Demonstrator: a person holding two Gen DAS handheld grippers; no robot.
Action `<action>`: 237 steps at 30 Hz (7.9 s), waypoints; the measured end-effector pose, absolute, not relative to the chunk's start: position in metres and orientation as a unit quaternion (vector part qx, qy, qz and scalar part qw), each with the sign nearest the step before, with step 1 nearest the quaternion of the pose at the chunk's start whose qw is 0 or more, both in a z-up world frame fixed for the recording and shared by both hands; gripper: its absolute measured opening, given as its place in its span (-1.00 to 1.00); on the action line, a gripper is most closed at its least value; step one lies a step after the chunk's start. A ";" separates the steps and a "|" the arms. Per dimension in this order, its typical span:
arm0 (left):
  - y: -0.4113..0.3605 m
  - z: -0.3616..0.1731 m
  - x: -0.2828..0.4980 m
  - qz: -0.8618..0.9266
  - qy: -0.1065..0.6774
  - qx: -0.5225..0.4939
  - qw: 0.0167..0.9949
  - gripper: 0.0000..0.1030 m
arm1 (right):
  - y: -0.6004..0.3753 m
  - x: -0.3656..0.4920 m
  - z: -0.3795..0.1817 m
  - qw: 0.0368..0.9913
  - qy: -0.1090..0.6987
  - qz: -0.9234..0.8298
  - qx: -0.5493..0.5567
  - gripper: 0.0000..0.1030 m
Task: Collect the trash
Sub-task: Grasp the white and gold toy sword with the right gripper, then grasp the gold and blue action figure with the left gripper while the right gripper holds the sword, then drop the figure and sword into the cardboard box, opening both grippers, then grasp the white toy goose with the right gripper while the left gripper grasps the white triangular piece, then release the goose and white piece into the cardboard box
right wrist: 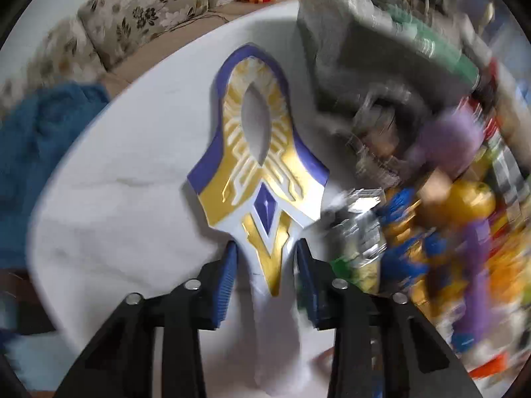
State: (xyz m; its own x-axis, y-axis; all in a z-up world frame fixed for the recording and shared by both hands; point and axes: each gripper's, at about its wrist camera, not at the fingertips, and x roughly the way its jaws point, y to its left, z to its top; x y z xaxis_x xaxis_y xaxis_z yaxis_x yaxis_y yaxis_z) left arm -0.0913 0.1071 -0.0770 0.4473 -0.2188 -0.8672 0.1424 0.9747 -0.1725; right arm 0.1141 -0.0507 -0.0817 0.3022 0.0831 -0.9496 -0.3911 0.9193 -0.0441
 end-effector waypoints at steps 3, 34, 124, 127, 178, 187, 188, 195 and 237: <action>0.111 -0.077 -0.089 -0.101 0.514 -0.042 0.851 0.66 | -0.067 0.101 -0.065 0.805 0.565 0.159 -0.088 -0.31; -0.057 -0.113 0.137 -0.147 0.605 -0.255 0.740 0.65 | -0.319 -0.094 0.105 0.894 0.390 0.048 0.214 -0.35; -0.072 -0.374 -0.131 -0.169 0.748 0.065 0.638 0.56 | -0.275 -0.204 -0.248 0.732 0.677 0.066 0.031 0.59; -0.075 -0.311 -0.137 -0.206 0.729 0.083 0.647 0.56 | -0.273 -0.204 -0.176 0.762 0.639 0.101 0.031 0.59; -0.077 -0.107 0.000 -0.142 0.566 0.031 0.811 0.73 | -0.401 -0.008 -0.010 0.810 0.489 0.061 0.319 0.34; -0.092 -0.140 0.082 -0.117 0.569 0.012 0.814 0.63 | -0.405 -0.058 0.000 0.812 0.465 0.069 0.346 0.34; -0.094 -0.142 0.083 -0.110 0.566 0.028 0.816 0.61 | -0.404 -0.061 -0.001 0.812 0.466 0.068 0.344 0.34; -0.099 -0.134 0.086 -0.116 0.555 0.066 0.821 -0.36 | -0.394 -0.071 -0.010 0.807 0.472 0.073 0.347 0.34; -0.065 -0.450 -0.115 -0.120 0.761 0.152 0.619 0.46 | -0.310 -0.182 -0.345 0.722 0.680 -0.109 0.071 0.72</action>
State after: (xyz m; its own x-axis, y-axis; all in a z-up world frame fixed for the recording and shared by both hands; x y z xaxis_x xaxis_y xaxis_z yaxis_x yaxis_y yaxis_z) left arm -0.1150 -0.0653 -0.4505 -0.1865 0.0826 -0.9790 0.3788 0.9254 0.0059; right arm -0.1817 -0.3098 -0.3447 0.0522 -0.0602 -0.9968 0.2546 0.9660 -0.0450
